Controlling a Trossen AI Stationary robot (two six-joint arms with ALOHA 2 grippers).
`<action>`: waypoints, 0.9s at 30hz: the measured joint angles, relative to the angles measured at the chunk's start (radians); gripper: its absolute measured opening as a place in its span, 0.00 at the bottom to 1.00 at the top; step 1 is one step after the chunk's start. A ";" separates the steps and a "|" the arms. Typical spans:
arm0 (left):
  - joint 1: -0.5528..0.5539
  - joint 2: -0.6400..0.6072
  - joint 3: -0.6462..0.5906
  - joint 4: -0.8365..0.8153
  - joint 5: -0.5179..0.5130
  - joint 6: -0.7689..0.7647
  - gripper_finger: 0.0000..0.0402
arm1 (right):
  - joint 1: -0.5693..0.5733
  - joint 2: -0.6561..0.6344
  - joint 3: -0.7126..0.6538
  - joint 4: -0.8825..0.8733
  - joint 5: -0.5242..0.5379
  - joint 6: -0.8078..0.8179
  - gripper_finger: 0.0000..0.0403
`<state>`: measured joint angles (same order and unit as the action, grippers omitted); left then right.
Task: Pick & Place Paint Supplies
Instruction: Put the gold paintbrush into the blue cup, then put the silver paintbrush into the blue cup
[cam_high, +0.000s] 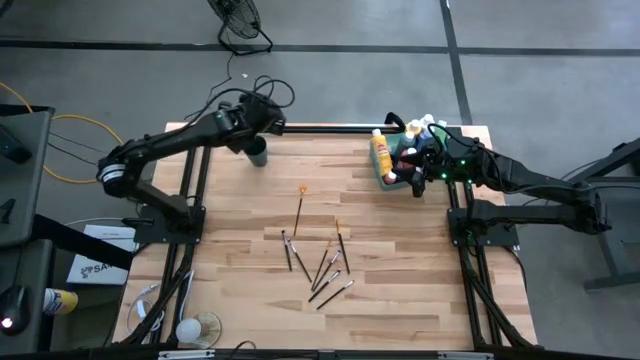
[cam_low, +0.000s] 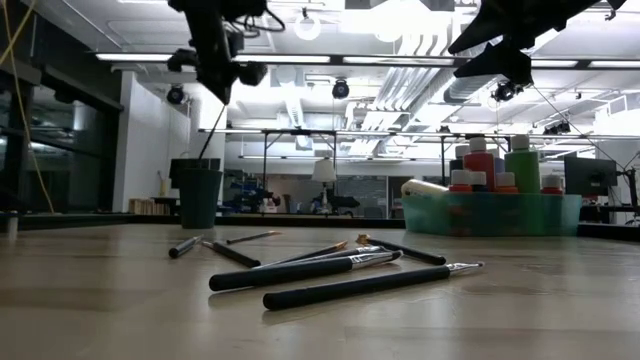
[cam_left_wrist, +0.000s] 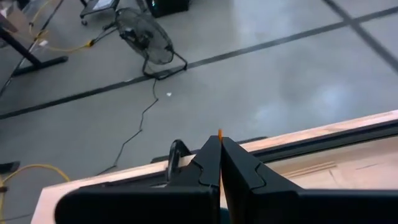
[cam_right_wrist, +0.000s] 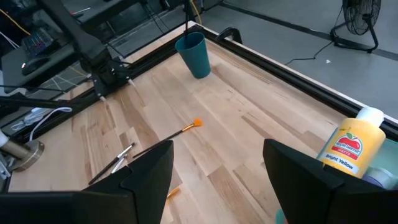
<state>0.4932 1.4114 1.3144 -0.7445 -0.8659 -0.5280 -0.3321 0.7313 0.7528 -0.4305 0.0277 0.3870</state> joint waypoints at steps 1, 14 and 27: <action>0.001 0.015 0.000 0.000 0.003 -0.003 0.00 | 0.000 0.000 0.000 0.000 0.000 0.000 0.60; -0.002 0.047 -0.001 -0.031 0.040 -0.055 0.02 | 0.000 0.000 0.000 0.000 0.000 0.000 0.60; -0.002 0.047 -0.001 -0.132 0.084 -0.087 0.21 | 0.000 0.000 0.000 0.000 0.000 0.000 0.60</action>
<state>0.4915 1.4582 1.3136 -0.8762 -0.7821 -0.6146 -0.3321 0.7311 0.7528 -0.4309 0.0273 0.3870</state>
